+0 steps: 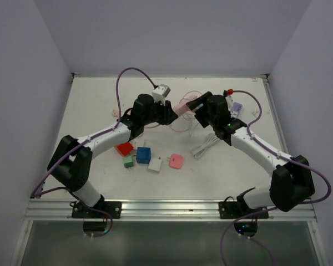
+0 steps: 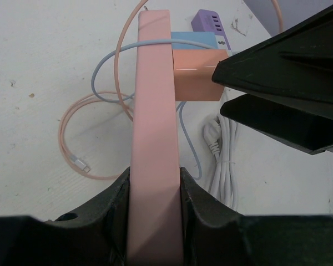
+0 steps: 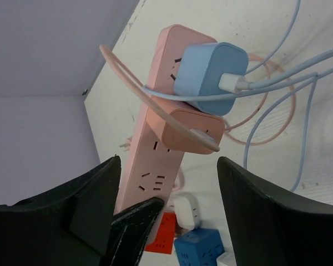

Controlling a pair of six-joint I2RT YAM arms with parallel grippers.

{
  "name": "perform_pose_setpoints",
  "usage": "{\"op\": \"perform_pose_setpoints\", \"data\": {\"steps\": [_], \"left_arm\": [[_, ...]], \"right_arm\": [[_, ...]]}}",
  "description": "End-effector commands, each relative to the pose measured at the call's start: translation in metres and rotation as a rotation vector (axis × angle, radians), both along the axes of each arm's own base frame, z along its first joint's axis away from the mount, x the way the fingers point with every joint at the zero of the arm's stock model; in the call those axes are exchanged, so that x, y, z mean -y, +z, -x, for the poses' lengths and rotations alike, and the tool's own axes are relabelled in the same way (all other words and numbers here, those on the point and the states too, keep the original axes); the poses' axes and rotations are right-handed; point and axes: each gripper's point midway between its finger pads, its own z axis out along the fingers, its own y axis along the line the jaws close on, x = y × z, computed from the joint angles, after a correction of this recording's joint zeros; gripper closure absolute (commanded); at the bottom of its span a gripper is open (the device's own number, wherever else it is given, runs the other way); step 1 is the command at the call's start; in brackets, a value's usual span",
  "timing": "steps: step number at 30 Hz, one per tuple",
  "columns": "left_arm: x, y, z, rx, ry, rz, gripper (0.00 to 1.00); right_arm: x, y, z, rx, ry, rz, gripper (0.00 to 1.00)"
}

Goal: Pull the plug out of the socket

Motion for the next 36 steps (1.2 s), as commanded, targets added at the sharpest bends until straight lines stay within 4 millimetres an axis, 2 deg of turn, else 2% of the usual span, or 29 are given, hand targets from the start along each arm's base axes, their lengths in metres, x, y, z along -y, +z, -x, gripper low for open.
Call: {"op": "perform_pose_setpoints", "data": {"steps": [1, 4, 14, 22, 31, 34, 35, 36], "left_arm": [[0.009, 0.075, -0.008, 0.188, 0.011, 0.147, 1.0], [0.008, 0.075, -0.005, 0.19, 0.006, 0.152, 1.0], [0.009, 0.078, 0.002, 0.204, -0.011, 0.164, 1.0], [0.011, 0.074, 0.009, 0.199, -0.029, 0.176, 1.0], [0.015, 0.072, 0.009, 0.194, -0.042, 0.198, 1.0], [0.016, 0.07, 0.01, 0.189, -0.044, 0.2, 1.0], [0.015, 0.069, 0.01, 0.187, -0.043, 0.2, 1.0], [0.015, 0.068, 0.01, 0.185, -0.043, 0.198, 0.97]], "right_arm": [[0.016, 0.017, -0.012, 0.044, -0.124, -0.06, 0.27], [0.023, 0.013, -0.013, 0.033, -0.153, -0.075, 0.34], [0.024, -0.001, -0.019, 0.012, -0.162, -0.108, 0.37], [0.018, -0.001, -0.025, 0.022, -0.136, -0.132, 0.45], [-0.002, 0.002, -0.027, 0.017, -0.046, -0.167, 0.51], [-0.005, -0.001, -0.026, 0.016, -0.025, -0.164, 0.7], [-0.005, 0.0, -0.027, 0.018, -0.024, -0.165, 0.81], [-0.005, 0.0, -0.026, 0.021, -0.021, -0.162, 0.86]]}}
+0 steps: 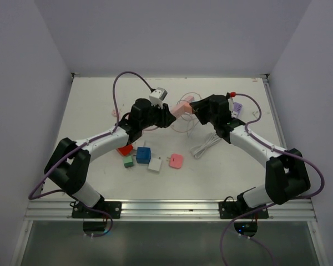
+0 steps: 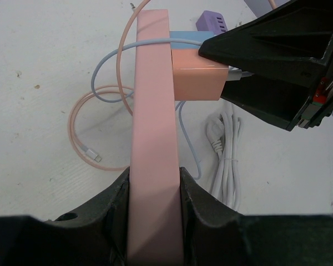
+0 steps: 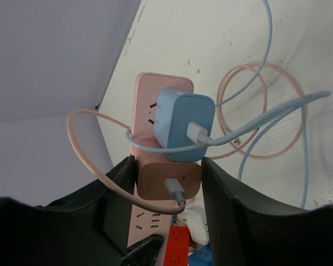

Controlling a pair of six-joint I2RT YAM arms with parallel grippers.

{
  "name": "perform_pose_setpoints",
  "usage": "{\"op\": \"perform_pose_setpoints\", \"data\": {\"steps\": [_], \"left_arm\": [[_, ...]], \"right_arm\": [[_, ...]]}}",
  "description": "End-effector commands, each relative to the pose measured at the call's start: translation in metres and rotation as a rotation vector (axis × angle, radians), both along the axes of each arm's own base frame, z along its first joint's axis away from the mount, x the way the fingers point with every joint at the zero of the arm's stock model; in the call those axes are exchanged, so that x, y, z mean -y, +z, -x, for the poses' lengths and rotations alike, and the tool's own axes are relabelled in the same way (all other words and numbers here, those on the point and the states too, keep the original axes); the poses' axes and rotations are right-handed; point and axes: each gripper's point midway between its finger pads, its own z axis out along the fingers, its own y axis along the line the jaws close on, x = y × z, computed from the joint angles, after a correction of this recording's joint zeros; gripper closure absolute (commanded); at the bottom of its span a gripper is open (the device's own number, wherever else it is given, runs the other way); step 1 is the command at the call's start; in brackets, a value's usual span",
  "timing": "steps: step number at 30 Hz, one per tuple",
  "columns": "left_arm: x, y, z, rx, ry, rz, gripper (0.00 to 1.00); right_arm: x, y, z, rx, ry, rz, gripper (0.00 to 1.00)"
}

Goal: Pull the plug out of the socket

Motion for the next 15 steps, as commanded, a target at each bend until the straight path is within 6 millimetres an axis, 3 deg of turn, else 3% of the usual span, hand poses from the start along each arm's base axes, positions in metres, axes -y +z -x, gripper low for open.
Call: {"op": "perform_pose_setpoints", "data": {"steps": [1, 2, 3, 4, 9, 11, 15], "left_arm": [[0.021, 0.072, 0.003, 0.173, -0.073, 0.175, 0.89], [0.02, 0.069, 0.003, 0.167, -0.072, 0.171, 0.85], [0.02, 0.066, 0.004, 0.161, -0.07, 0.166, 0.8], [0.019, 0.064, 0.005, 0.154, -0.069, 0.165, 0.6], [0.018, 0.045, 0.011, 0.106, -0.082, 0.152, 0.41], [0.017, 0.039, 0.012, 0.095, -0.081, 0.146, 0.28], [0.017, 0.039, 0.012, 0.087, -0.079, 0.143, 0.12]], "right_arm": [[-0.013, 0.019, -0.004, 0.062, 0.057, -0.03, 0.91], [-0.013, 0.02, -0.004, 0.066, 0.061, -0.022, 1.0], [-0.013, 0.022, -0.004, 0.07, 0.066, -0.017, 1.0], [-0.014, 0.024, -0.004, 0.079, 0.079, -0.003, 1.0], [-0.018, 0.034, -0.004, 0.114, 0.131, 0.03, 1.0], [-0.02, 0.04, -0.004, 0.131, 0.156, 0.051, 1.0], [-0.022, 0.043, -0.004, 0.152, 0.192, 0.083, 1.0]]}}
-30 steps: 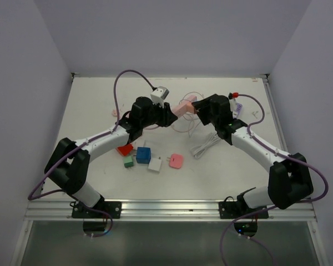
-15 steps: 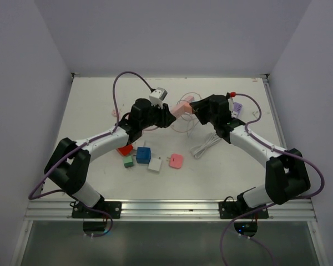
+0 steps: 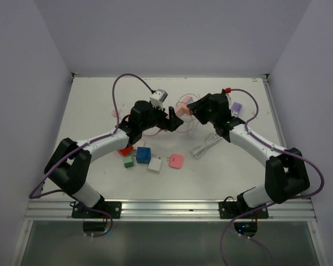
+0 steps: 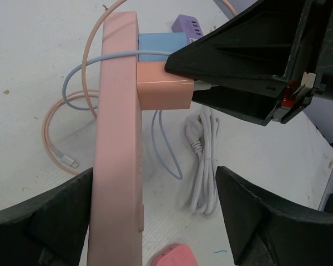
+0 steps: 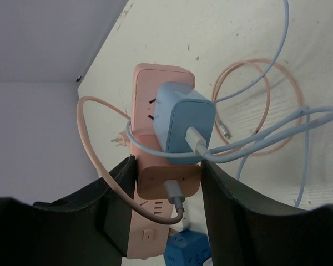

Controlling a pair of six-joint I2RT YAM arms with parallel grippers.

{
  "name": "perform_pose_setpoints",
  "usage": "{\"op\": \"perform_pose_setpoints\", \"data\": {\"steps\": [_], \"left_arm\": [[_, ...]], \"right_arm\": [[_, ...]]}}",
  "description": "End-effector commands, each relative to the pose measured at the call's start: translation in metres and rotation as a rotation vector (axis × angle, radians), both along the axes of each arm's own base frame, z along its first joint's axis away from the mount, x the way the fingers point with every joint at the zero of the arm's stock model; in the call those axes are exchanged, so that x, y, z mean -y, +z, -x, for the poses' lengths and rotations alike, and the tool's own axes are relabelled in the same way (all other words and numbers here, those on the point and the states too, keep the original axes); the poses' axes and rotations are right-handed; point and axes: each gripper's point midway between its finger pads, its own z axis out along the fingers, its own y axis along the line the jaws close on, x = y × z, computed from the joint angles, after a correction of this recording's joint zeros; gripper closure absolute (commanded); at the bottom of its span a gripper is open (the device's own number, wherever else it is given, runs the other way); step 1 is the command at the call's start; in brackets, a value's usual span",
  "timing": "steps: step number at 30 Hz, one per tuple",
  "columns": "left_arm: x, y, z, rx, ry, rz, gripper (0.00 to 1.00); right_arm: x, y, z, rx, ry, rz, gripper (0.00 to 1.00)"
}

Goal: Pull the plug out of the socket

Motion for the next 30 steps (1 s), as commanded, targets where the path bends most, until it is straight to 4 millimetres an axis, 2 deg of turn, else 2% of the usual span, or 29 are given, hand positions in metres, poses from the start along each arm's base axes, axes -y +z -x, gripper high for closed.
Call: {"op": "perform_pose_setpoints", "data": {"steps": [1, 5, 6, 13, 17, 23, 26, 27, 29, 30], "left_arm": [[0.006, 0.036, 0.001, 0.093, -0.027, 0.076, 0.09], [0.006, 0.034, -0.005, 0.094, -0.031, 0.05, 0.08], [0.005, 0.028, -0.008, 0.083, -0.033, 0.038, 0.09], [-0.001, 0.021, -0.026, 0.086, -0.074, -0.028, 0.16], [0.002, 0.017, -0.03, 0.089, -0.099, -0.047, 0.19], [0.003, -0.005, -0.032, 0.048, -0.106, -0.083, 0.27], [0.0, -0.017, -0.033, 0.033, -0.098, -0.108, 0.32], [0.0, -0.018, -0.033, 0.034, -0.096, -0.111, 0.38], [0.0, -0.021, -0.034, 0.029, -0.095, -0.119, 0.42], [0.0, -0.022, -0.035, 0.029, -0.094, -0.121, 0.49]], "right_arm": [[-0.015, 0.044, -0.01, 0.13, 0.081, -0.002, 1.0], [-0.021, 0.041, -0.011, 0.133, 0.132, 0.033, 1.0], [-0.023, 0.041, -0.01, 0.131, 0.156, 0.034, 1.0], [-0.039, 0.048, -0.009, 0.169, 0.27, 0.055, 1.0], [-0.048, 0.05, -0.007, 0.18, 0.325, 0.043, 1.0], [-0.052, 0.058, -0.007, 0.22, 0.357, 0.044, 1.0], [-0.053, 0.063, -0.006, 0.239, 0.37, 0.044, 1.0], [-0.055, 0.065, -0.005, 0.247, 0.383, 0.036, 1.0], [-0.058, 0.068, -0.005, 0.257, 0.397, 0.027, 1.0], [-0.059, 0.071, -0.005, 0.265, 0.401, 0.025, 1.0]]}}
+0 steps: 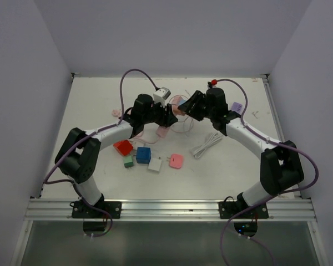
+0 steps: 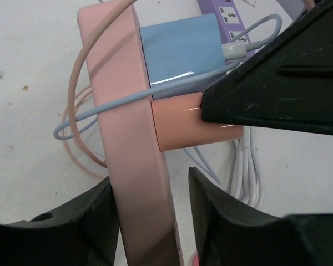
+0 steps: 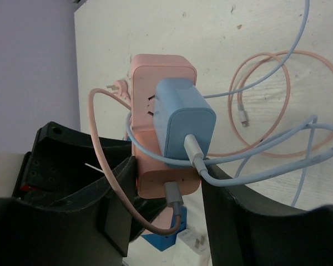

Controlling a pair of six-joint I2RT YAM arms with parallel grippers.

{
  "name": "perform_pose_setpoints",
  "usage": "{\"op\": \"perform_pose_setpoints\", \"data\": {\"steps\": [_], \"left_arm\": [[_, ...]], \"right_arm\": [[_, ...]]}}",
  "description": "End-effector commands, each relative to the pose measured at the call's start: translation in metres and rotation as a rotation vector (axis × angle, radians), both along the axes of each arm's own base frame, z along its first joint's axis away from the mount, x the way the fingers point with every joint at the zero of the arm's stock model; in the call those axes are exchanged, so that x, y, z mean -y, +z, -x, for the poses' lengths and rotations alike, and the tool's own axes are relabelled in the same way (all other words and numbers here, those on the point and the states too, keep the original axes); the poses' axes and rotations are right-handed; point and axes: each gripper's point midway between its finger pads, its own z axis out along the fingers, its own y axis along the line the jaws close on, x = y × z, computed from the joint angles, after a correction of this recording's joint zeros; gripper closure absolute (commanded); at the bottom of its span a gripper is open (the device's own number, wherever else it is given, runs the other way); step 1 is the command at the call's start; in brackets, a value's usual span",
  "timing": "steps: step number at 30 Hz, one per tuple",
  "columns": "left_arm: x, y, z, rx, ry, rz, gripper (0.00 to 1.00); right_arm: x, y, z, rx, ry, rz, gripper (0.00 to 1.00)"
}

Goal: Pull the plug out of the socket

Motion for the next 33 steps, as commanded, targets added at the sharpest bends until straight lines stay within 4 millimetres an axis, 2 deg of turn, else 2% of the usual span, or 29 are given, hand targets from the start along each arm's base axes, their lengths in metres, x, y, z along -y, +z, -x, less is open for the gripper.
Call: {"op": "perform_pose_setpoints", "data": {"steps": [1, 2, 3, 5, 6, 7, 9, 10, 13, 19, 22, 33], "left_arm": [[0.005, 0.011, -0.007, 0.047, -0.021, 0.001, 0.53], [0.006, 0.012, -0.007, 0.05, -0.023, 0.001, 0.59], [0.005, 0.012, -0.007, 0.054, -0.022, 0.0, 0.71], [0.005, 0.015, -0.007, 0.068, -0.024, 0.0, 0.83], [0.005, 0.016, -0.007, 0.072, -0.024, 0.0, 0.92], [0.005, 0.018, -0.007, 0.078, -0.023, 0.004, 0.95], [0.005, 0.022, -0.007, 0.089, -0.021, 0.013, 1.0], [0.005, 0.026, -0.008, 0.099, -0.021, 0.024, 1.0], [0.009, 0.033, -0.006, 0.101, -0.03, 0.055, 1.0], [0.015, 0.047, -0.003, 0.096, -0.046, 0.117, 1.0], [0.017, 0.051, -0.002, 0.094, -0.049, 0.132, 1.0], [0.015, 0.065, 0.001, 0.112, -0.039, 0.169, 1.0]], "right_arm": [[-0.021, 0.066, -0.009, 0.177, 0.081, -0.102, 1.0], [-0.021, 0.067, -0.009, 0.181, 0.085, -0.102, 1.0], [-0.021, 0.066, -0.009, 0.183, 0.088, -0.097, 1.0], [-0.024, 0.065, -0.007, 0.183, 0.112, -0.091, 1.0], [-0.025, 0.064, -0.007, 0.181, 0.125, -0.083, 0.96], [-0.026, 0.063, -0.005, 0.175, 0.137, -0.083, 0.83], [-0.03, 0.057, -0.003, 0.157, 0.165, -0.088, 0.74], [-0.031, 0.055, -0.002, 0.148, 0.166, -0.09, 0.65], [-0.03, 0.051, -0.002, 0.146, 0.163, -0.088, 0.51], [-0.032, 0.047, -0.003, 0.148, 0.181, -0.067, 0.33], [-0.035, 0.045, -0.003, 0.148, 0.19, -0.061, 0.3], [-0.034, 0.032, -0.006, 0.123, 0.173, -0.013, 0.3]]}}
